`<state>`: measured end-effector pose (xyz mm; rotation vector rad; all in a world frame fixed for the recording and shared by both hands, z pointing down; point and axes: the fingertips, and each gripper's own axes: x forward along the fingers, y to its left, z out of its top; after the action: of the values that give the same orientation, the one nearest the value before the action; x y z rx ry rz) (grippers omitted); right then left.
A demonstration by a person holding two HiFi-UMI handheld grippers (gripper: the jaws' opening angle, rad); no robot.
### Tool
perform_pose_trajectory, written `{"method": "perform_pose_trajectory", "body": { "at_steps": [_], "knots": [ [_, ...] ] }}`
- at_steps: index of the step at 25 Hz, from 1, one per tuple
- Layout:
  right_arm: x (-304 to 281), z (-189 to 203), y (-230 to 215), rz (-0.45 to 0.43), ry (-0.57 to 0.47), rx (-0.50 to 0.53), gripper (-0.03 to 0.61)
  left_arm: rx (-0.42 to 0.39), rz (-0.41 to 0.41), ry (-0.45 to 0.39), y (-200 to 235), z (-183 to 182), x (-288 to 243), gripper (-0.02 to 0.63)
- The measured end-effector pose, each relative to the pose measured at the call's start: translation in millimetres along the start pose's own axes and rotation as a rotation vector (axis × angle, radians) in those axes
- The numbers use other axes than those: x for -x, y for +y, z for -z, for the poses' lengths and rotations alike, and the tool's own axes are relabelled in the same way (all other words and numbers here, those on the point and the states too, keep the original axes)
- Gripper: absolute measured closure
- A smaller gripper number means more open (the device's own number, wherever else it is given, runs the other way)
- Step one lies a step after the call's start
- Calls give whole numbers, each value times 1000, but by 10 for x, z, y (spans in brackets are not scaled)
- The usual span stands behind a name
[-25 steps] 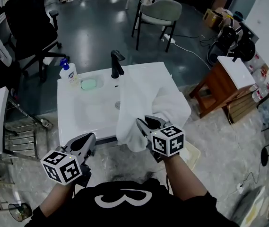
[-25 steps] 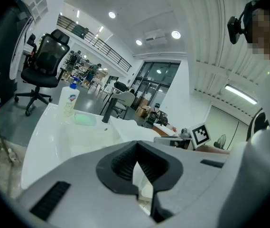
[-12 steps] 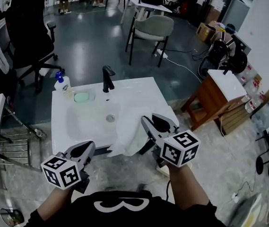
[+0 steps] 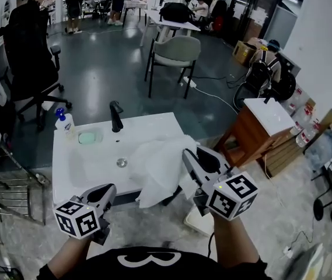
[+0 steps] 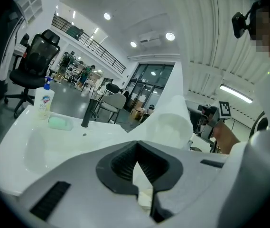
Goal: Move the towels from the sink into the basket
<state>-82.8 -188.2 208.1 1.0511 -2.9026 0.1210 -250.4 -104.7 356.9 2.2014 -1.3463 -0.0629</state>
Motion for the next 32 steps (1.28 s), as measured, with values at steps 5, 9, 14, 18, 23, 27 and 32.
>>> {"method": "perform_pose_trajectory", "body": {
  "at_steps": [5,9,14,18,23,27,32],
  "knots": [
    [429,-369,-342,24,-70,29,508,-30,35,-4,-407,-34,-331,609],
    [830,-607,-664,68,-114,67,508,-59,69,-1,-760,-53,-624,609],
    [1379,-860,-1047,143,-178,100,508,-94,117,26,-1160,2,-987,609],
    [1809,-967,-1348,223,-209,126,508,-119,162,54,-1454,62,-1277,609],
    [2320,-918,-1734,337,-205,140,508,-141,224,93,-1806,181,-1641,609],
    [2702,-635,-2113,422,-154,121,508,-152,269,138,-2091,358,-1970,609],
    [3106,-11,-2630,513,-52,52,508,-159,302,197,-2362,613,-2392,609]
  ]
}}
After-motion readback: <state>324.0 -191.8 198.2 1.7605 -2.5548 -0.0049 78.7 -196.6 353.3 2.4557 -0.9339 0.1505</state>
